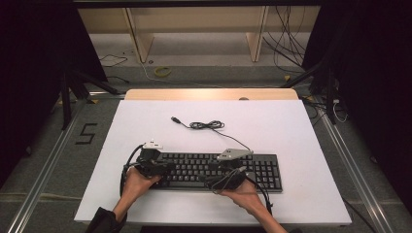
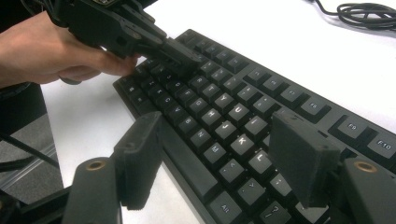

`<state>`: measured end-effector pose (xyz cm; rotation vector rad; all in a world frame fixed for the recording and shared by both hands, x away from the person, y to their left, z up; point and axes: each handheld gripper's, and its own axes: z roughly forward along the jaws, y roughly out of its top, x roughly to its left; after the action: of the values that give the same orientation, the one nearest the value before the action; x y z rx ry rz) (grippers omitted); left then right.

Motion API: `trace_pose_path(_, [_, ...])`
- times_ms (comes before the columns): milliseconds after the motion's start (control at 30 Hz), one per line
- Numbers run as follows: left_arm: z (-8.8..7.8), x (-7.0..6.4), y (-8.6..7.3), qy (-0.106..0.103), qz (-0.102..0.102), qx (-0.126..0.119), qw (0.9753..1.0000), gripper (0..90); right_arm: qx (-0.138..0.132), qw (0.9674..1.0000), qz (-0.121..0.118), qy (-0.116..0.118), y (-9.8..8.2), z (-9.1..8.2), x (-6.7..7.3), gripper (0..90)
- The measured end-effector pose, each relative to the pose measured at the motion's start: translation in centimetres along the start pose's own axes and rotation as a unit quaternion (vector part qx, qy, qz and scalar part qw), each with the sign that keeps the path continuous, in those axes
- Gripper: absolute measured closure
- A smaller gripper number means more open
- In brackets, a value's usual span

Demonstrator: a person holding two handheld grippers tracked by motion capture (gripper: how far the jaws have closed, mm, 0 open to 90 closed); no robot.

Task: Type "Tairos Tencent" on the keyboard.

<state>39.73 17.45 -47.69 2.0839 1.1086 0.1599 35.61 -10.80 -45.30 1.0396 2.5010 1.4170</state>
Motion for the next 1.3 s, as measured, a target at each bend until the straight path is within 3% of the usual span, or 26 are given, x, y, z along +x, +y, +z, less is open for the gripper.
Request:
trace_pose_path(333, [-0.3, -0.1, 0.0, 0.003, 0.001, -0.002, 1.0000, 88.0, -0.001, 1.0000, -0.001, 0.000, 0.0, 0.0, 0.0, 36.0])
trace_pose_path(933, [-1.9, -0.3, -0.1, -0.022, -0.019, -0.030, 0.9991, 58.2, -0.004, 1.0000, 0.001, -0.002, 0.2, 0.1, -0.1, 36.4])
trace_pose_path(1300, [-2.8, -0.7, -0.4, -0.033, -0.021, -0.050, 0.9980, 45.3, -0.003, 1.0000, -0.001, -0.001, 0.5, 0.7, 0.1, 39.7])
